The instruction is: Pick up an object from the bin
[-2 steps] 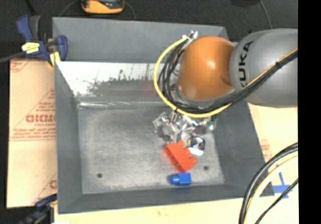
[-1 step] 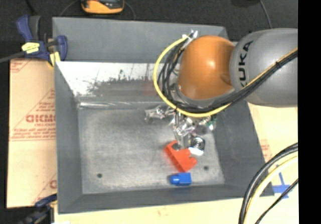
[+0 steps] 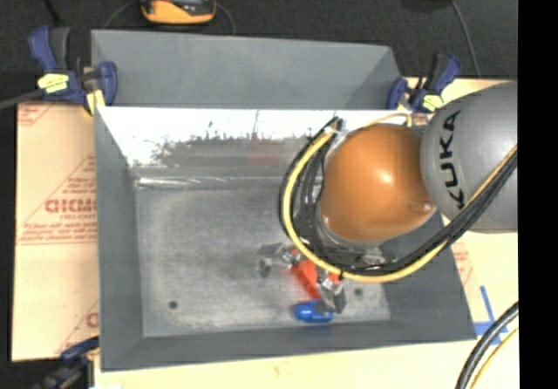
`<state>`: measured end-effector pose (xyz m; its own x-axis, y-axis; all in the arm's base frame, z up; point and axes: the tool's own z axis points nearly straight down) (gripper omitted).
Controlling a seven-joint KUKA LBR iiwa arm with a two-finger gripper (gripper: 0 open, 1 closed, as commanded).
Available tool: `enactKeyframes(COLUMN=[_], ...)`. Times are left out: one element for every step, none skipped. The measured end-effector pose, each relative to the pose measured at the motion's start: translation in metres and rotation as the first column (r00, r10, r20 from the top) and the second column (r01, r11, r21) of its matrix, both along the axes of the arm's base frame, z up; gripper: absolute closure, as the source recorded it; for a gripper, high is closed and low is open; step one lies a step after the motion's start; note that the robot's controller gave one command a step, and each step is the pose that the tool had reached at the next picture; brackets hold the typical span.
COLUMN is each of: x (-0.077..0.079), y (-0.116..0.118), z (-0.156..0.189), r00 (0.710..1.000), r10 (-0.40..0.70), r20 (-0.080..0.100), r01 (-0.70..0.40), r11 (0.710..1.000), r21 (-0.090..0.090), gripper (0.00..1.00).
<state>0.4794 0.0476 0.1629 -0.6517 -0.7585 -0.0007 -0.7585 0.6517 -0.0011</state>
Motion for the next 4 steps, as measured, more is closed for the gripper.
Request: enactKeyframes(x=[-0.004,-0.002,0.007,0.037], y=[-0.007,-0.007,0.005,0.009], z=[-0.077,-0.074,0.049,-0.013], r00=[0.995,0.995,0.987,0.799], r10=[0.098,0.099,0.158,0.602], r20=[-0.006,0.001,0.010,0.000], r01=[-0.098,-0.099,-0.158,-0.602], r11=[0.995,0.995,0.988,0.799], r21=[0.002,0.001,0.000,0.001], gripper=[0.00,1.00,1.00,1.00])
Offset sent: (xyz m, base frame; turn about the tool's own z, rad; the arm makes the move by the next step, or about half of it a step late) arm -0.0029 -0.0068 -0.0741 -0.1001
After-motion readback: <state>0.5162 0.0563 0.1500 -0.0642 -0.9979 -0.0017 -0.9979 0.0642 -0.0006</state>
